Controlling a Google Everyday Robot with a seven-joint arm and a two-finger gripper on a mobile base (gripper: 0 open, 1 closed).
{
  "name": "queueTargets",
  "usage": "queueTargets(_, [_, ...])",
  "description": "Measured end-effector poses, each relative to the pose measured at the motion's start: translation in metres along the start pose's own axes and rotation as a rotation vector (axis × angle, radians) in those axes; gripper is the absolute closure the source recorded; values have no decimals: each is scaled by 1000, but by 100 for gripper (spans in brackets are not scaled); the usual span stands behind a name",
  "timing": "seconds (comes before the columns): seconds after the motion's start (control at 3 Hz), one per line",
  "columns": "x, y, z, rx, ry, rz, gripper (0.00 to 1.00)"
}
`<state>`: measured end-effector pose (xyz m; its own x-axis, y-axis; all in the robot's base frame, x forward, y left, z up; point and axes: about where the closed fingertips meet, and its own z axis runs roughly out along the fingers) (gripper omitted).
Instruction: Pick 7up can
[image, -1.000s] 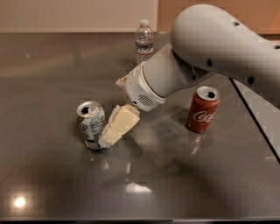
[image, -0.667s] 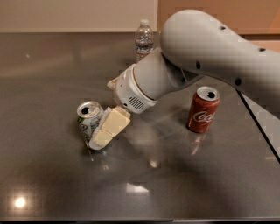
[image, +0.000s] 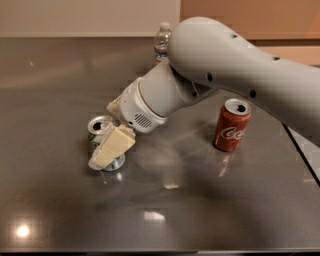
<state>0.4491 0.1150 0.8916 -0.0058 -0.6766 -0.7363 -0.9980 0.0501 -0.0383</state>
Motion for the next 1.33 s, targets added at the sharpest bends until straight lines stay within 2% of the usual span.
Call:
queueTargets(0.67, [-11, 8, -4, -41, -3, 0, 64])
queueTargets(1.0, [-17, 2, -21, -52, 26, 11, 87])
queueTargets(1.33, [-24, -13, -47, -50, 79, 29, 100])
